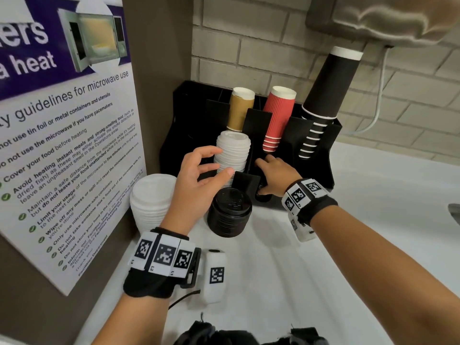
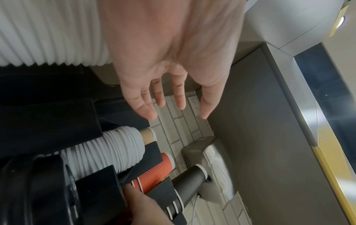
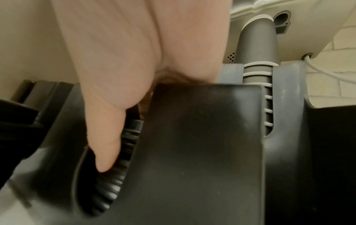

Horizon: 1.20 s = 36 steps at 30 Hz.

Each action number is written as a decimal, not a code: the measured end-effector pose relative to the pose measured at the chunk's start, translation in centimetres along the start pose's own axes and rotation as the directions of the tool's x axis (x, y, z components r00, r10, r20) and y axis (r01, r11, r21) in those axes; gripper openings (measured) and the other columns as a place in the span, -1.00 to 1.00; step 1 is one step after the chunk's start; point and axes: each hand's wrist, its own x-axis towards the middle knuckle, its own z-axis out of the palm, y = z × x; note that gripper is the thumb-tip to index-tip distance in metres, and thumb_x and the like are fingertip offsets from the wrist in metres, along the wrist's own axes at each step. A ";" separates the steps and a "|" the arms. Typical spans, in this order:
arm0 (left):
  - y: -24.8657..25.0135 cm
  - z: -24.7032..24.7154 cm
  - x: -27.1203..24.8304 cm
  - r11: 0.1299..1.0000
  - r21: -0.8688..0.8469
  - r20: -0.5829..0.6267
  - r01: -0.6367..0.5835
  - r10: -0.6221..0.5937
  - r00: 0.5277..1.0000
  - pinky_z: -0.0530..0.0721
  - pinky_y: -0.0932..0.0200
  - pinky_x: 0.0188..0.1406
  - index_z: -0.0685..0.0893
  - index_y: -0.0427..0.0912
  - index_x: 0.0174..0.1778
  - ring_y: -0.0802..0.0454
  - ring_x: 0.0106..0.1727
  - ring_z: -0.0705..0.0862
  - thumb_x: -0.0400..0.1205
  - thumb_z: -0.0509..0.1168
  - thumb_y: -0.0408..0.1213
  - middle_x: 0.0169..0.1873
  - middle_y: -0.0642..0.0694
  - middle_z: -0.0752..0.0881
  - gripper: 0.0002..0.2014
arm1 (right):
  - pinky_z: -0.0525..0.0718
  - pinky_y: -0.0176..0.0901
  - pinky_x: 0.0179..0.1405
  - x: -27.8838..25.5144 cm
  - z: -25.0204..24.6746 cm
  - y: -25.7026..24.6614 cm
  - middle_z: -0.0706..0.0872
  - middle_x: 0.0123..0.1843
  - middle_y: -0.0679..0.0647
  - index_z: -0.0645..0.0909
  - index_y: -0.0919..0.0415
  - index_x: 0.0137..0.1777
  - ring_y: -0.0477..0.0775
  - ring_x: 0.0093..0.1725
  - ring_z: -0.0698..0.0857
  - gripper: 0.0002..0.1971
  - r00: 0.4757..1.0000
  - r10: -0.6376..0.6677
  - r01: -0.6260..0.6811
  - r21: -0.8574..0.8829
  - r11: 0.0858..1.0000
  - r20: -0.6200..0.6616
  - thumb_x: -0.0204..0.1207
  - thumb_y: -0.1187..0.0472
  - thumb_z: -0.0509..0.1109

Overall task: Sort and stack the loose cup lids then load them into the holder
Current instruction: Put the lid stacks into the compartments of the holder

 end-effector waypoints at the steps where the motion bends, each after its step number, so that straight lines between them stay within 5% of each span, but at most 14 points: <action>1: 0.0 0.0 0.0 1.000 0.001 0.001 -0.001 0.001 1.000 0.62 0.45 0.01 0.57 0.16 0.13 0.12 0.23 0.66 0.57 0.43 -0.36 0.35 -0.07 0.52 -0.66 | 0.64 0.08 0.12 -0.2 -0.1 0.0 0.47 0.29 0.18 0.33 0.16 0.47 0.24 0.30 0.49 -0.24 1.000 -0.001 0.000 0.010 1.000 0.007 0.32 0.07 0.61; 4: 0.1 -0.1 -0.1 1.000 0.002 0.003 0.002 -0.002 1.000 0.62 0.46 0.01 0.57 0.18 0.11 0.12 0.23 0.66 0.57 0.43 -0.35 0.35 -0.06 0.52 -0.66 | 0.61 0.12 0.21 -0.8 -1.0 0.3 0.44 0.34 0.21 0.38 0.21 0.48 0.26 0.32 0.48 -0.31 1.000 0.008 -0.005 0.108 0.994 -0.027 0.37 0.18 0.57; 7: 0.2 -0.2 -0.1 1.000 0.007 -0.006 -0.001 0.001 1.000 0.62 0.46 0.02 0.57 0.19 0.11 0.14 0.23 0.66 0.58 0.42 -0.35 0.34 -0.05 0.53 -0.66 | 0.61 0.09 0.12 -1.9 -2.0 -0.3 0.55 0.19 0.25 0.56 0.32 0.21 0.25 0.11 0.61 -0.65 0.941 0.024 0.097 0.338 0.936 -0.337 0.42 0.33 0.45; 9: 0.2 -0.3 -0.1 1.000 0.007 -0.018 -0.002 0.002 1.000 0.63 0.43 0.03 0.57 0.18 0.11 0.16 0.21 0.66 0.58 0.42 -0.36 0.34 -0.06 0.53 -0.67 | 0.65 0.10 -0.01 -2.9 -2.4 -1.8 0.60 0.01 0.20 0.57 0.29 0.01 0.17 -0.07 0.63 -0.78 0.911 0.015 0.196 0.465 0.863 -0.413 0.42 0.26 0.48; 13: 0.2 -0.5 -0.1 1.000 0.009 -0.029 -0.001 0.002 1.000 0.65 0.33 0.06 0.58 0.14 0.14 0.18 0.19 0.66 0.59 0.41 -0.35 0.34 -0.07 0.54 -0.68 | 0.59 -0.10 -0.15 -4.2 -1.5 -5.2 0.46 0.03 0.02 0.38 0.08 0.02 0.05 -0.04 0.54 -0.44 0.989 -0.129 0.150 0.519 0.842 -0.076 0.27 -0.20 0.57; 15: 0.1 -0.6 -0.1 1.000 0.016 -0.023 0.003 -0.002 1.000 0.66 0.32 0.07 0.58 0.14 0.15 0.17 0.20 0.66 0.59 0.41 -0.34 0.34 -0.06 0.54 -0.68 | 0.61 -0.05 -0.09 -4.3 -0.4 -6.2 0.39 0.09 0.03 0.29 0.06 0.04 0.11 0.01 0.53 -0.35 0.991 -0.135 0.122 0.487 0.865 -0.008 0.21 -0.24 0.59; 17: 0.0 -0.6 -0.2 1.000 0.018 -0.017 0.009 -0.009 1.000 0.66 0.34 0.05 0.58 0.15 0.15 0.17 0.21 0.66 0.59 0.41 -0.33 0.34 -0.05 0.54 -0.68 | 0.66 0.05 -0.04 -4.3 0.5 -6.9 0.37 0.12 0.06 0.26 0.05 0.04 0.18 0.02 0.55 -0.34 0.993 -0.119 0.116 0.480 0.870 -0.024 0.19 -0.17 0.63; 21: -0.1 -0.7 -0.1 1.000 0.023 -0.017 0.007 -0.007 1.000 0.65 0.38 0.04 0.58 0.16 0.15 0.19 0.19 0.67 0.60 0.40 -0.34 0.34 -0.05 0.54 -0.68 | 0.56 -0.11 -0.25 -4.0 1.5 -7.3 0.33 0.07 0.03 0.25 0.03 0.00 0.17 -0.10 0.55 -0.37 0.992 -0.106 0.129 0.529 0.839 -0.075 0.17 -0.05 0.64; 28: -0.2 -0.4 0.0 1.000 0.016 -0.011 -0.018 0.019 1.000 0.63 0.41 0.04 0.58 0.11 0.17 0.12 0.23 0.66 0.59 0.41 -0.37 0.34 -0.08 0.54 -0.67 | 0.59 -0.10 -0.18 -4.3 0.8 -6.5 0.36 0.04 0.04 0.31 0.10 0.01 0.12 -0.10 0.50 -0.39 0.987 -0.062 0.142 0.612 0.778 -0.151 0.13 0.02 0.64; 32: -0.6 -0.2 -0.1 0.999 0.032 0.070 0.000 -0.003 0.998 0.63 0.35 0.13 0.52 0.16 0.33 0.12 0.37 0.57 0.53 0.51 -0.25 0.40 0.01 0.51 -0.51 | 0.54 -0.32 -0.12 -5.5 -1.0 -5.0 0.42 0.00 0.10 0.35 0.16 -0.01 0.00 -0.05 0.47 -0.48 0.951 0.088 0.188 0.784 0.592 -0.295 0.19 0.18 0.63; 36: -1.5 0.4 -0.6 0.992 -0.016 0.314 0.128 -0.117 0.942 0.56 0.00 0.43 0.30 0.30 0.57 0.11 0.52 0.48 0.26 0.61 -0.09 0.53 0.20 0.42 -0.04 | 0.67 -0.30 -0.35 -7.4 -2.5 -4.6 0.46 0.01 0.05 0.39 0.07 0.11 -0.16 -0.25 0.64 -0.59 0.967 0.092 0.218 0.957 0.190 -0.238 0.42 0.34 0.53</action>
